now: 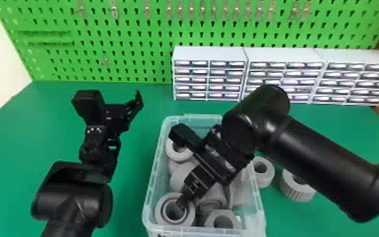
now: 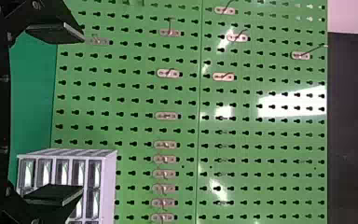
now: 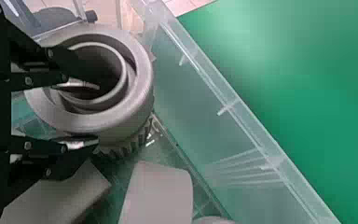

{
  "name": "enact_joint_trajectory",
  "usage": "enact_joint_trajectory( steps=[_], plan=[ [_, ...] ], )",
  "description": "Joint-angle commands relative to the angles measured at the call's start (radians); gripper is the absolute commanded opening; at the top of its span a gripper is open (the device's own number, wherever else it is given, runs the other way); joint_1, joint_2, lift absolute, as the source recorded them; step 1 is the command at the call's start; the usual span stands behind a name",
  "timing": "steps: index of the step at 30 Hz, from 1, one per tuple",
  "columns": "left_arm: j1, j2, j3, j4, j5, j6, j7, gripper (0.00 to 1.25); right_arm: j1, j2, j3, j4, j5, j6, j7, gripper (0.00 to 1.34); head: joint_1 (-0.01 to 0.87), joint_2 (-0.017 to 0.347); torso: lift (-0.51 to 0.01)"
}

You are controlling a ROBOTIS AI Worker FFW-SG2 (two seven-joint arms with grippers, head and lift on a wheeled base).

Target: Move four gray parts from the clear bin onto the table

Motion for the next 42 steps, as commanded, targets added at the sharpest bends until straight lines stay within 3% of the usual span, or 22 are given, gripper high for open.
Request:
enact_joint_trajectory(
  steps=[1,18,42],
  plan=[
    [0.001,0.001,0.001,0.0,0.002,-0.001,0.0,1.11,0.004,0.0,-0.01,0.0,0.001,-0.001,0.0,0.37,0.693,0.072,-0.052],
    [0.009,0.005,0.002,0.0,0.005,-0.006,0.002,1.11,0.008,-0.012,-0.056,-0.025,0.028,0.024,0.0,0.36,0.693,0.072,-0.052],
    [0.012,0.017,-0.004,0.0,0.012,-0.012,0.023,1.11,0.021,-0.024,-0.217,-0.072,0.117,0.082,0.0,0.36,0.693,0.072,-0.052]
  ],
)
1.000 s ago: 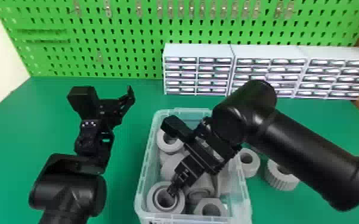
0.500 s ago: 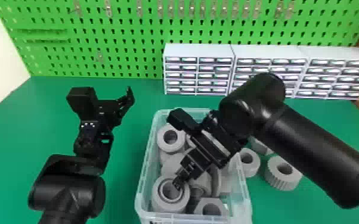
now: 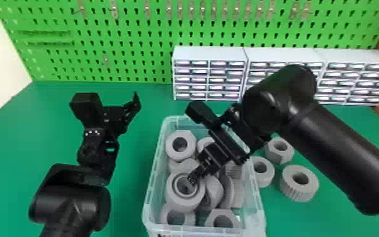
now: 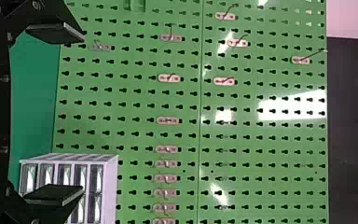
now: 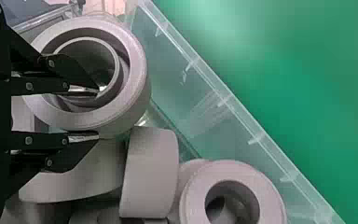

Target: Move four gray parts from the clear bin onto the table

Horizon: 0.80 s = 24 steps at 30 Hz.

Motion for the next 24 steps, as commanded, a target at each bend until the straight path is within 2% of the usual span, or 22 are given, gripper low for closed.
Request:
enact_joint_trajectory(
  steps=[1,15,24],
  plan=[
    [0.0,0.004,-0.002,0.0,0.004,0.0,0.003,1.11,0.003,-0.003,-0.041,-0.014,0.02,0.011,0.0,0.36,0.693,0.072,-0.052],
    [-0.002,0.008,-0.011,0.0,0.009,0.0,0.012,1.11,0.017,-0.006,-0.145,-0.052,0.067,0.041,0.0,0.36,0.693,0.072,-0.052],
    [-0.002,0.008,-0.014,0.0,0.009,0.0,0.017,1.11,0.039,0.001,-0.24,-0.069,0.111,0.042,0.0,0.36,0.693,0.072,-0.052]
  ],
)
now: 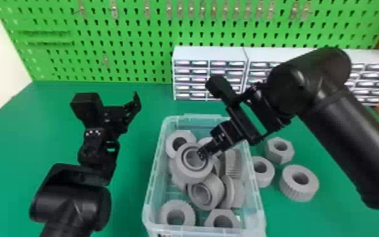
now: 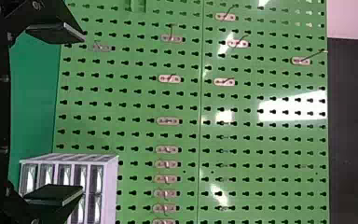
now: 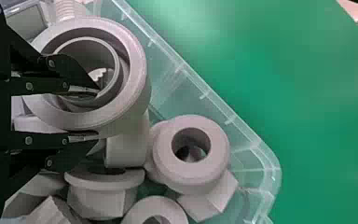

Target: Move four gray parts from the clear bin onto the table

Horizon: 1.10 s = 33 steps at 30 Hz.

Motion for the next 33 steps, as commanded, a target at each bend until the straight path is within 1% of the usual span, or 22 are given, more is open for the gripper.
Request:
enact_joint_trajectory(
  steps=[1,8,20,33],
  plan=[
    [0.002,0.0,-0.002,0.0,0.0,0.0,0.001,1.11,0.007,0.001,-0.045,-0.013,0.029,0.002,0.0,0.36,0.693,0.072,-0.052],
    [0.002,0.0,-0.003,0.0,0.0,0.0,0.001,1.11,0.027,0.001,-0.111,-0.022,0.061,0.002,0.0,0.36,0.693,0.072,-0.052],
    [0.009,0.0,-0.005,0.0,0.0,0.0,0.007,1.11,0.07,-0.011,-0.234,-0.053,0.136,0.002,0.0,0.36,0.693,0.072,-0.052],
    [0.012,0.0,-0.014,0.002,0.0,0.0,0.01,1.11,0.093,-0.033,-0.317,-0.067,0.179,0.002,-0.001,0.36,0.693,0.072,-0.052]
  ],
)
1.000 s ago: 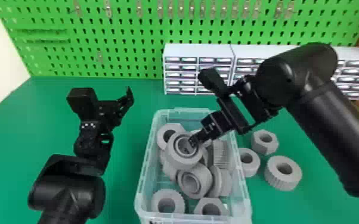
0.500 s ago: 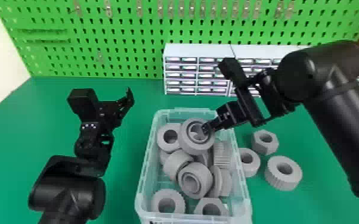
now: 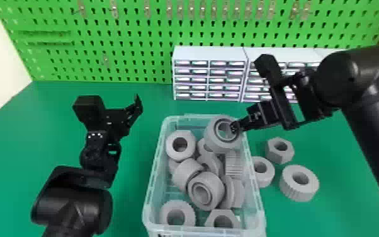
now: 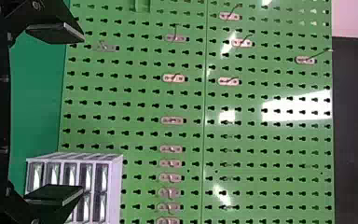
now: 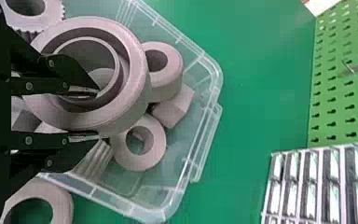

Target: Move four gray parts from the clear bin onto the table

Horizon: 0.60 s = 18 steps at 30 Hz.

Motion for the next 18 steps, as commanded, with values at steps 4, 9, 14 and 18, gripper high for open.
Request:
enact_joint_trajectory(
  steps=[4,9,14,18],
  plan=[
    [0.007,0.0,-0.004,0.0,0.0,0.0,0.001,1.11,0.019,-0.025,-0.044,-0.004,0.023,0.001,-0.001,0.36,0.693,0.072,-0.052],
    [0.01,0.0,-0.002,0.002,0.003,0.0,0.003,1.11,0.033,-0.037,-0.081,-0.007,0.043,0.001,-0.001,0.36,0.693,0.072,-0.052],
    [0.01,-0.002,-0.013,0.003,0.003,0.0,0.007,1.11,0.036,-0.063,-0.088,-0.011,0.062,0.001,-0.001,0.36,0.693,0.072,-0.052],
    [0.012,-0.002,-0.012,0.003,0.005,0.0,0.009,1.11,0.05,-0.074,-0.111,-0.013,0.062,0.001,-0.001,0.36,0.693,0.072,-0.052]
  ],
)
